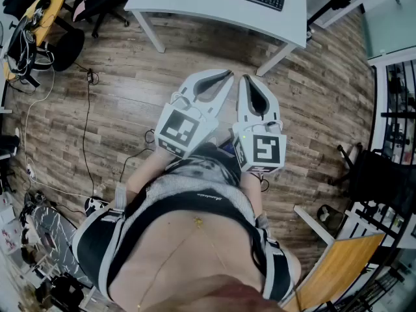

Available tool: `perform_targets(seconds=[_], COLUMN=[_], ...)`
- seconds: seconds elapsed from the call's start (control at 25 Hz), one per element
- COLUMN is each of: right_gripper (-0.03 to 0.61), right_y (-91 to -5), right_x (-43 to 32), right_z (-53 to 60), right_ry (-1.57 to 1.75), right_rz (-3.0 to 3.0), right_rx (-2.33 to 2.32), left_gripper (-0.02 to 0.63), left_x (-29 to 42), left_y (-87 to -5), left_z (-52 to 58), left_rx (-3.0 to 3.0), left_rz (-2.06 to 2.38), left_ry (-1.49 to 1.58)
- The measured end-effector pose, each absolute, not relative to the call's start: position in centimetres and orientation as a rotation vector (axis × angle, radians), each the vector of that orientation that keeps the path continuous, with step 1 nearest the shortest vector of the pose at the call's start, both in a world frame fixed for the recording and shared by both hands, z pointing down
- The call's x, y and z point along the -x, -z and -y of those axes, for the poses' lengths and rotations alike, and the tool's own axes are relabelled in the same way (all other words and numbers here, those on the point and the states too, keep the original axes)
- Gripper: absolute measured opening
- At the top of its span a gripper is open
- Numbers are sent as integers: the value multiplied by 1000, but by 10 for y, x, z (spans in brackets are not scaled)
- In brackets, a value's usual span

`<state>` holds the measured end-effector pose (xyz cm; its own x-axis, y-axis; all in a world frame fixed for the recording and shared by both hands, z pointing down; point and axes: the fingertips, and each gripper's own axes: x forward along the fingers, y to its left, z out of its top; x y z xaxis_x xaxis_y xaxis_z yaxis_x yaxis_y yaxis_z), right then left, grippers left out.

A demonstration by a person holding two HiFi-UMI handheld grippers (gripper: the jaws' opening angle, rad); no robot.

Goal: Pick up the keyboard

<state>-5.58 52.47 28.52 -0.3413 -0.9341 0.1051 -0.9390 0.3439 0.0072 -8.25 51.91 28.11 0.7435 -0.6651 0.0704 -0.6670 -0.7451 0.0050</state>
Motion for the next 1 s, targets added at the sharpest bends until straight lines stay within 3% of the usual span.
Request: perform_targets(seconds=[0.12, 0.2, 0.24, 0.32, 1.0], right_gripper=[7, 63, 61, 63, 80], right_y=[-286, -289, -290, -293, -308], right_x=[50, 47, 46, 42, 15], right_z=[-530, -534, -536, -540, -546], right_ry=[-82, -92, -97, -102, -139], right_rz=[2525, 2539, 2544, 2548, 2534], right_rx=[-1743, -1723, -1711, -1698, -1652], left_gripper=[15, 18, 29, 120, 120], left_x=[80, 78, 78, 76, 55], left_y=[-285, -288, -290, -293, -312], left_z=[-520, -521, -522, -524, -537], left_rx=[-2875, -2851, -2840, -2820, -2741], left_rz=[1127, 1134, 1141, 1137, 1115], left_ry=[-62, -43, -37, -37, -66])
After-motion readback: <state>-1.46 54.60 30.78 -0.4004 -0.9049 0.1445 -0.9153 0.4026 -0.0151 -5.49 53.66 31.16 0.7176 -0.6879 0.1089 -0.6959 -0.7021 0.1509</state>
